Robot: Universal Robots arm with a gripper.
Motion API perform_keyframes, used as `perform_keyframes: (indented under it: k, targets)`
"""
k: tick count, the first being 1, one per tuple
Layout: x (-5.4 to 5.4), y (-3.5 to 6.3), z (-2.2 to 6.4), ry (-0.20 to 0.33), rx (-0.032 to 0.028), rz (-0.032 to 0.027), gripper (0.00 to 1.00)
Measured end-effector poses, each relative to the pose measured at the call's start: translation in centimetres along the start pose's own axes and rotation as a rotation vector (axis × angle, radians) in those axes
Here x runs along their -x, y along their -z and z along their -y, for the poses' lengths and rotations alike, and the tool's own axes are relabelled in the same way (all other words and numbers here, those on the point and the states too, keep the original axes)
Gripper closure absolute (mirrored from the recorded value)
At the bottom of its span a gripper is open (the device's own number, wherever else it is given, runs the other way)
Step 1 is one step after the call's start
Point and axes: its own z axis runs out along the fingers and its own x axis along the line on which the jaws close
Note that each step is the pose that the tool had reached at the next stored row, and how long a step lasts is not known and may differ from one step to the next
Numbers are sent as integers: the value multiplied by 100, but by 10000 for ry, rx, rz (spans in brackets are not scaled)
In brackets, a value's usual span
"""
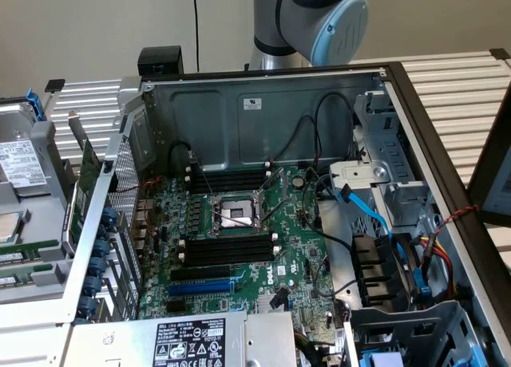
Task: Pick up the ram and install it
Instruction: 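Pick up the ram and move it above insertion slot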
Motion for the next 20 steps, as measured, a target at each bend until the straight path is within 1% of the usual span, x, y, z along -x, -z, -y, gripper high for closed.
perform_keyframes:
  k: [8,10,20]
  targets:
    - [0,0,0,0,0,0,89]
    - [-12,-4,0,30,0,9,89]
    - [-11,-16,1,1813,-72,-113,89]
